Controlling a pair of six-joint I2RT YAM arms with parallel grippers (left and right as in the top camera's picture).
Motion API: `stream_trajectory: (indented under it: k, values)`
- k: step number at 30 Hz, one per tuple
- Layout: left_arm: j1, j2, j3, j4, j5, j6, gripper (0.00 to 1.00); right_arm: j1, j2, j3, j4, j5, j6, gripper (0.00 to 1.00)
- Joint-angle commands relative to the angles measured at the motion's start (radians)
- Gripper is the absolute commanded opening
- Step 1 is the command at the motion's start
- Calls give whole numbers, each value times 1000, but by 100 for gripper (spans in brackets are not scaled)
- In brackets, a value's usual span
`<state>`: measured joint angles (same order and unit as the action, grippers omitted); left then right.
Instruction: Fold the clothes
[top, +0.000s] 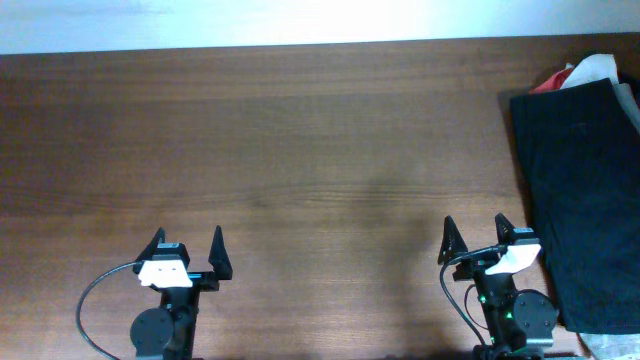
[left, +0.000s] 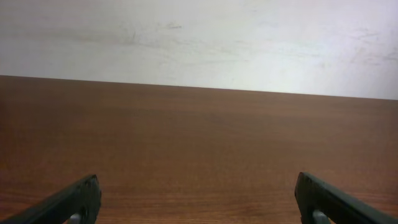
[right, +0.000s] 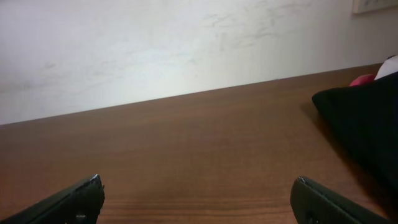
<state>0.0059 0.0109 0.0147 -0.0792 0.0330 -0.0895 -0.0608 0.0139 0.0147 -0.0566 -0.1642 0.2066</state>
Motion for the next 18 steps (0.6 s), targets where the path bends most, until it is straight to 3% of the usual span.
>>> stream_trajectory:
  k: [1, 4, 6, 11, 14, 18]
  values:
    - [-3, -5, -6, -1, 4, 16, 99, 11, -10, -9, 34, -162, 174, 99]
    - [-3, -5, -6, -1, 4, 16, 99, 11, -8, -9, 18, -420, 393, 99]
    - [-3, -5, -6, -1, 4, 16, 99, 10, -8, -9, 35, -424, 491, 99]
    - [-3, -5, -6, -1, 4, 16, 99, 8, -8, 7, 403, -373, 507, 99]
    - [-3, -5, -6, -1, 4, 16, 99, 8, 21, 108, 374, -260, 387, 99]
    - [-3, -5, -6, -1, 4, 16, 99, 8, 294, 389, 222, -113, 112, 98]
